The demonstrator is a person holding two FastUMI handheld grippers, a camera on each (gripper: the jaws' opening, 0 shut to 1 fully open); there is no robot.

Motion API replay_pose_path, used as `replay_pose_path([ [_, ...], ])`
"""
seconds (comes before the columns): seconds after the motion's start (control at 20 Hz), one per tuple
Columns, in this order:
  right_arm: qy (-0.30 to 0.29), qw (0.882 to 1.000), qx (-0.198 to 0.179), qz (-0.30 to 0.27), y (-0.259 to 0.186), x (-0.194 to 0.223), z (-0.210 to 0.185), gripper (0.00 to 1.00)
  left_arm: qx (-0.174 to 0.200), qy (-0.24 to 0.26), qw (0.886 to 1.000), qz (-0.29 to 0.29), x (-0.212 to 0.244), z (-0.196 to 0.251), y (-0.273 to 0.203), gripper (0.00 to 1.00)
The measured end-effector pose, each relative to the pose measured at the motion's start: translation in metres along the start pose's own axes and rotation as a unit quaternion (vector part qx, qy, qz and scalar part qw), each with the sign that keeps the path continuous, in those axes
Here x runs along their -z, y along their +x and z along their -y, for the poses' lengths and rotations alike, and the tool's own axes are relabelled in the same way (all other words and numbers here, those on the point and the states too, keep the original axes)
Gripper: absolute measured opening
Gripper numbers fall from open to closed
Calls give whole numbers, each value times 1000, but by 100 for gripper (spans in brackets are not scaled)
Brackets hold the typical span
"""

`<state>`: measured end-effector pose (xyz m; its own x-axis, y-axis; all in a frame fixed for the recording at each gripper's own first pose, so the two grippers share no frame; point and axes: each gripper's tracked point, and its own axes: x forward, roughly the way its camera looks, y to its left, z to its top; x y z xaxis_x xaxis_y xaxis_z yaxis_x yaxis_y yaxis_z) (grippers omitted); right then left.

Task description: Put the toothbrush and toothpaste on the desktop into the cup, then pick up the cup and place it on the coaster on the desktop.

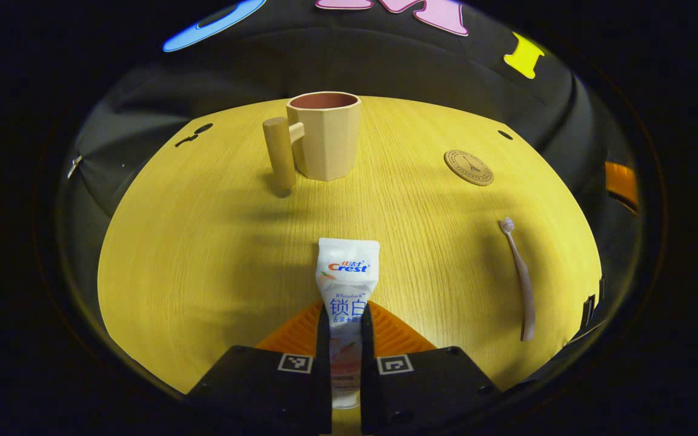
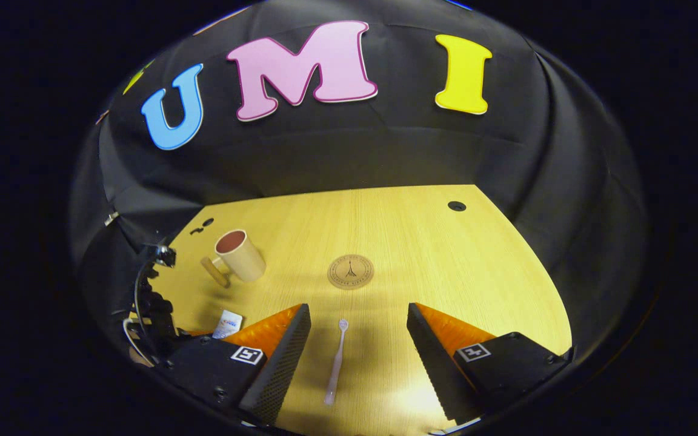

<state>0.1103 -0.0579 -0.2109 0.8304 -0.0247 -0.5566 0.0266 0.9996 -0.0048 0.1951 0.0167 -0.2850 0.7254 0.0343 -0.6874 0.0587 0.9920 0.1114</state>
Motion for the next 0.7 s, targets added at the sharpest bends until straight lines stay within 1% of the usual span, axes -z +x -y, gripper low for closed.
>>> replay_pose_path([
  [0.1,-7,1000,2,-14,2,12,-8,99,27,-13,1000,1,3,7,-5,23],
  [0.2,-28,999,7,-31,10,26,-16,99,42,-23,999,15,2,8,-15,22],
  [0.4,-49,996,15,-78,29,57,-27,99,52,-13,997,53,-6,3,-48,22],
  [0.45,-47,994,14,-100,35,71,-28,99,54,-14,996,65,-7,-1,-64,22],
  [0.5,-33,992,13,-118,40,83,-30,98,55,-17,996,72,-9,-4,-74,22],
  [0.6,9,988,20,-152,44,107,-29,98,58,-26,994,86,-11,-11,-90,22],
  [0.65,9,985,29,-168,45,116,-24,98,68,-25,993,98,-12,-12,-102,22],
  [0.7,-1,984,36,-177,44,124,-19,98,70,-24,992,106,-12,-14,-108,22],
])
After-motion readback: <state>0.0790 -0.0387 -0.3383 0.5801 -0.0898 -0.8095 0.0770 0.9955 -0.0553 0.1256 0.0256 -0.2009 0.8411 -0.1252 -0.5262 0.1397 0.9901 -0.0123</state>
